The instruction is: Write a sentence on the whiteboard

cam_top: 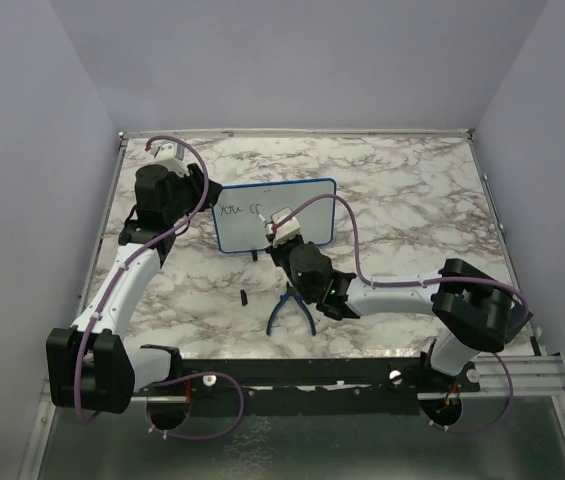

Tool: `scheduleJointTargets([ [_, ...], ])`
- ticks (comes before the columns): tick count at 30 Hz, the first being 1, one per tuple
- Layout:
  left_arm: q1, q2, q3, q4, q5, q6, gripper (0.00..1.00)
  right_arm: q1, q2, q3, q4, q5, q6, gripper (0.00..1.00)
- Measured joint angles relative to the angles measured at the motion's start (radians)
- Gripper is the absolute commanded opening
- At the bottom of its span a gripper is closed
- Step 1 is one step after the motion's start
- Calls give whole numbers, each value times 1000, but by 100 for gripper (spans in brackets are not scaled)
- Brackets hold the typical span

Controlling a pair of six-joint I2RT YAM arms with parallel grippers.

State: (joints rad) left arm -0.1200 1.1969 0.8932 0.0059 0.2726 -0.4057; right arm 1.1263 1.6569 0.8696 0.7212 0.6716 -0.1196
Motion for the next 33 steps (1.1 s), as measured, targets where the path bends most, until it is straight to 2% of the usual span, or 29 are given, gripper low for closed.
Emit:
scheduleJointTargets([
  [33, 0, 0, 0, 0, 0, 0, 40, 0, -10, -3, 69, 23, -82, 1],
])
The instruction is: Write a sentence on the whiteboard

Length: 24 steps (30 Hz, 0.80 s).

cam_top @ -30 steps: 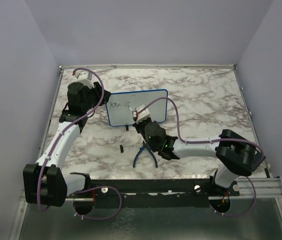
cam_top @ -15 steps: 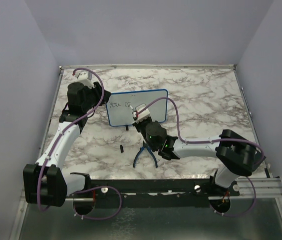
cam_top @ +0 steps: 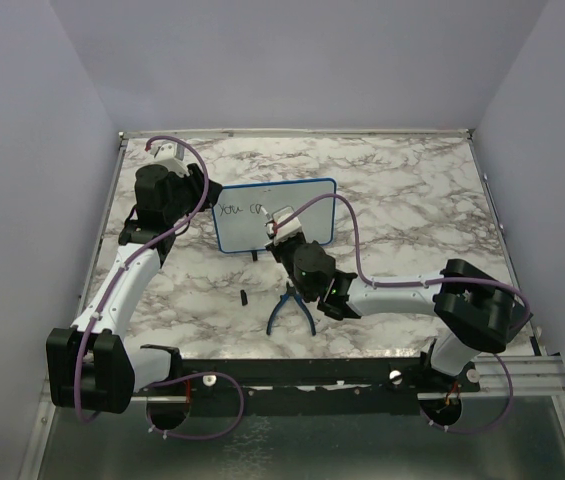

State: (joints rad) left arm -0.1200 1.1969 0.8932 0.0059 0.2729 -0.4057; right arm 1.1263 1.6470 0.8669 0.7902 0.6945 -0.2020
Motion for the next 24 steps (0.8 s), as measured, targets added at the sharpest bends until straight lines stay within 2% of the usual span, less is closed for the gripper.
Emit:
scheduleJointTargets([
  [24, 0, 0, 0, 0, 0, 0, 40, 0, 0, 1, -32, 7, 63, 1],
])
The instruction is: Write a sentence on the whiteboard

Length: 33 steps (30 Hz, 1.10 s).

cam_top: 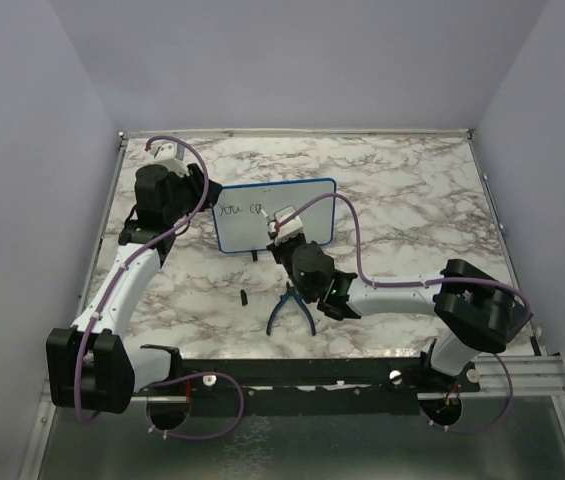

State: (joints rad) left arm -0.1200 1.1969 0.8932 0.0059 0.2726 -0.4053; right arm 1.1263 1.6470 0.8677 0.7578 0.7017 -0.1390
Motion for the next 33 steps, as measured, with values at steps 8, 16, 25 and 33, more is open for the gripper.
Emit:
scheduleJointTargets([
  [8, 0, 0, 0, 0, 0, 0, 40, 0, 0, -3, -1, 1, 8, 1],
  [16, 0, 0, 0, 0, 0, 0, 40, 0, -2, -10, -2, 3, 8, 1],
  [25, 0, 0, 0, 0, 0, 0, 40, 0, -5, -19, -5, 9, 9, 1],
  [33, 0, 0, 0, 0, 0, 0, 40, 0, -19, -23, -20, 19, 8, 1],
])
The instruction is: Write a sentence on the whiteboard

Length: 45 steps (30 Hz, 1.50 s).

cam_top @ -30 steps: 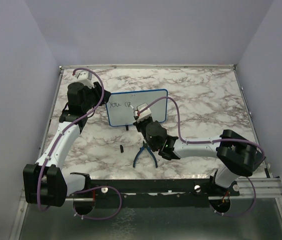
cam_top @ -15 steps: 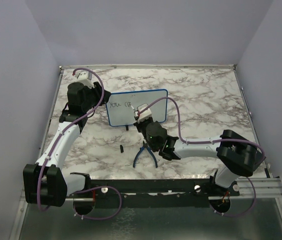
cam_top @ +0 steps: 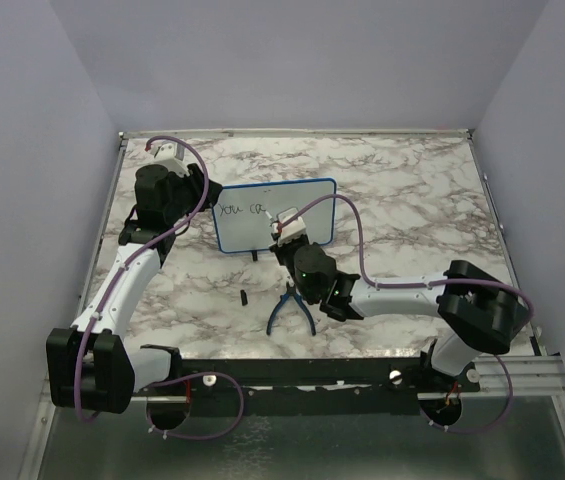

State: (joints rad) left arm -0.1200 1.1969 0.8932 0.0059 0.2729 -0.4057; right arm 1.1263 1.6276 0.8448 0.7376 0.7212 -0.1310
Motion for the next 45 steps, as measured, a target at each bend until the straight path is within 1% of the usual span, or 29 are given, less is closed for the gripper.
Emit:
scheduleJointTargets([
  [6, 0, 0, 0, 0, 0, 0, 40, -1, -13, -12, -5, -8, -1, 1],
  [11, 0, 0, 0, 0, 0, 0, 40, -3, -80, -51, -18, -60, -3, 1],
  [15, 0, 0, 0, 0, 0, 0, 40, -3, -110, -51, -19, -67, -8, 1],
  [28, 0, 0, 0, 0, 0, 0, 40, -3, -71, -30, -19, -53, -31, 1],
  [45, 0, 0, 0, 0, 0, 0, 40, -9, -18, 3, 21, -29, -72, 1],
])
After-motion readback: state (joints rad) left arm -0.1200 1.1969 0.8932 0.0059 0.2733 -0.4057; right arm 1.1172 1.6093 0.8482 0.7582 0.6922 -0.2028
